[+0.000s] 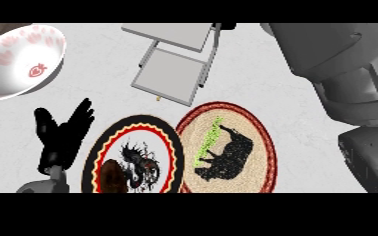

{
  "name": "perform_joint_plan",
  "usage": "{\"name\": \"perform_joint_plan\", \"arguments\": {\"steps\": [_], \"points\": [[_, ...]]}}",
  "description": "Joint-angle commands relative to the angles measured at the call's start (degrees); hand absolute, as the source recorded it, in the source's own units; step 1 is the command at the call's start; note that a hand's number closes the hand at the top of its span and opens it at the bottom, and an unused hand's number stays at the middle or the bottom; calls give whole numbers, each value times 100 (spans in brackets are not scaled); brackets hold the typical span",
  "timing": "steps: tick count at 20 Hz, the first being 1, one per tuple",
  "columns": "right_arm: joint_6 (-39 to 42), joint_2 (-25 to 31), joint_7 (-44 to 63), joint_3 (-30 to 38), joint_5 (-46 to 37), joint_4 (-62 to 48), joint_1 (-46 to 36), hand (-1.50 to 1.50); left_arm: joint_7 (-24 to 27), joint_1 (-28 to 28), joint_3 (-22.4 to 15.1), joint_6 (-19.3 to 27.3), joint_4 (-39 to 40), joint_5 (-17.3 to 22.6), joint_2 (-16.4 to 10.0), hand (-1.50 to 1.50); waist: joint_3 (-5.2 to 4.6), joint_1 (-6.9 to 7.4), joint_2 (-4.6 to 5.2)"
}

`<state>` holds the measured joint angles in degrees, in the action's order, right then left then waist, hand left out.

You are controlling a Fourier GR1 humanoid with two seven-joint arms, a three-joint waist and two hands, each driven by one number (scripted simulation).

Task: Pick the cupcake from the placemat and place it in the tiered shelf

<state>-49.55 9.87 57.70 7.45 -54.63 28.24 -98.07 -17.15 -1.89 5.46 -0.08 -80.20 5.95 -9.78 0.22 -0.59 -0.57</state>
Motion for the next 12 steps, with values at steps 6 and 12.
{"name": "perform_joint_plan", "arguments": {"steps": [6, 12], "points": [[-148, 297, 1081, 117, -418, 1490, 585, -150, -116, 306, 132, -52, 15, 122, -36, 0, -12, -312, -132], [974, 514, 1096, 158, 39, 3128, 1399, -150, 3, 300, 224, -7, 189, 66, -79, 0, -6, -453, -154]]}}
